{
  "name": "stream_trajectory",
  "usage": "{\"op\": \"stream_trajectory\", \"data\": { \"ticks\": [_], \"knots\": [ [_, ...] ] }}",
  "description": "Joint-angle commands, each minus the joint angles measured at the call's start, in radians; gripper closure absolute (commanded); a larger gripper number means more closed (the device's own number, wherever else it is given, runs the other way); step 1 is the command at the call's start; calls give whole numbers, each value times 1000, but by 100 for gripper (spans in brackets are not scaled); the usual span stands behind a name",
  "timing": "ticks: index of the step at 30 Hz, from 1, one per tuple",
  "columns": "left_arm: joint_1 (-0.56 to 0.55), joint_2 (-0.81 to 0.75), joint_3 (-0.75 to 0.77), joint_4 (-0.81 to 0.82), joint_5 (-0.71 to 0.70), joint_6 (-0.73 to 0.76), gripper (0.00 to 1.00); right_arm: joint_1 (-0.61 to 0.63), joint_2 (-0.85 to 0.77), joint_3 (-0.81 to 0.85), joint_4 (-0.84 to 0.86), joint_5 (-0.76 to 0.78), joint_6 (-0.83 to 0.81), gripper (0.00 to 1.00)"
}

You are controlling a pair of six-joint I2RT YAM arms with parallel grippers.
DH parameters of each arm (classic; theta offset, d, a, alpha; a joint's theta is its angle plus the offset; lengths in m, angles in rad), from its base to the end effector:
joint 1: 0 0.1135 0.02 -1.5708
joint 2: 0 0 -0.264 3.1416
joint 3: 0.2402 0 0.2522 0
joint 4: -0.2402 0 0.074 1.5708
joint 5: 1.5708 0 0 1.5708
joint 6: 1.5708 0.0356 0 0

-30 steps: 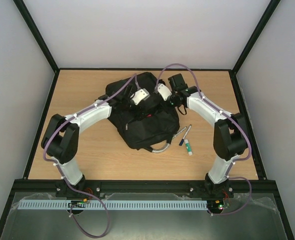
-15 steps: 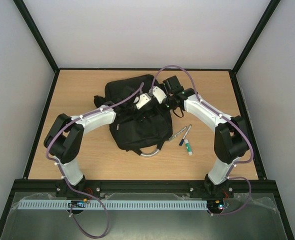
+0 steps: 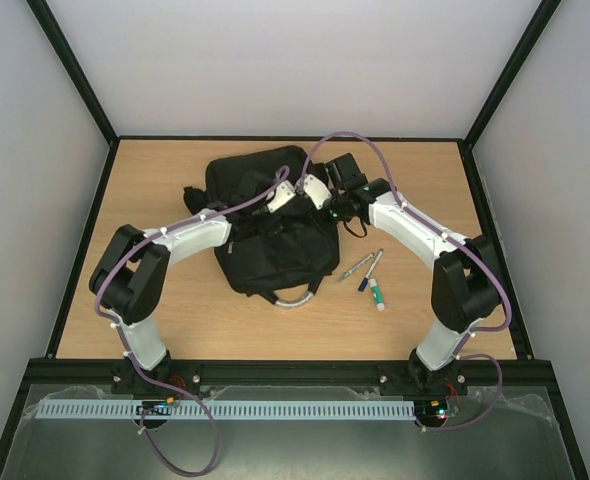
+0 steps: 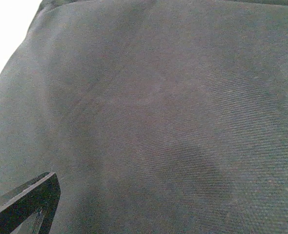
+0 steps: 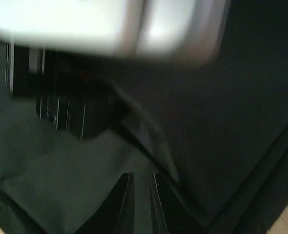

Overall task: Pack the student bag
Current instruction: Pick up the stationery from the center of the board.

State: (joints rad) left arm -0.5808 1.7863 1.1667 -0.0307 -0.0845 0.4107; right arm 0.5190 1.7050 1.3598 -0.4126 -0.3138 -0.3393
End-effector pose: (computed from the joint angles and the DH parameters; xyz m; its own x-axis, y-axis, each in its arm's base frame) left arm 0.3343 -0.2158 0.2117 -0.2682 0.6519 -0.7093 0.6519 0.6649 0.3646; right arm 0.3284 0.2002 0.2746 -0.3410 -0.5594 -0.7556 -0.8271 0.5605 -0.0417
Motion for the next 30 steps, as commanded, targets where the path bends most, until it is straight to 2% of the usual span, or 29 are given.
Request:
{"op": "stream_trajectory", "data": {
  "ticks": [1,7,12,14,17,18,23,25,30],
  "knots": [
    [89,-19,42,50,-232,-26,1,2,-20,-22,-15,17,3,90],
    [87,-110,38,14,-155,-43,1,3,-8,-32,-2,59,5,91],
    [93,-190,-26,-48,-28,-9,1,3,-7,-24,-2,59,8,89],
    [102,-221,-46,-96,54,8,1,3,-8,-20,-5,60,8,84],
    [138,-243,-30,-246,298,41,1,2,-13,-19,-7,67,9,71],
    [144,-255,-29,-271,319,27,1,3,-15,-18,-6,71,11,66],
    [174,-305,45,-386,329,-50,1,1,-50,2,-15,93,18,48],
    [194,-316,107,-460,330,-56,1,-3,-74,22,-20,100,12,45],
    [213,-354,183,-521,248,-15,1,-31,-115,82,-39,86,20,40]
  ]
}}
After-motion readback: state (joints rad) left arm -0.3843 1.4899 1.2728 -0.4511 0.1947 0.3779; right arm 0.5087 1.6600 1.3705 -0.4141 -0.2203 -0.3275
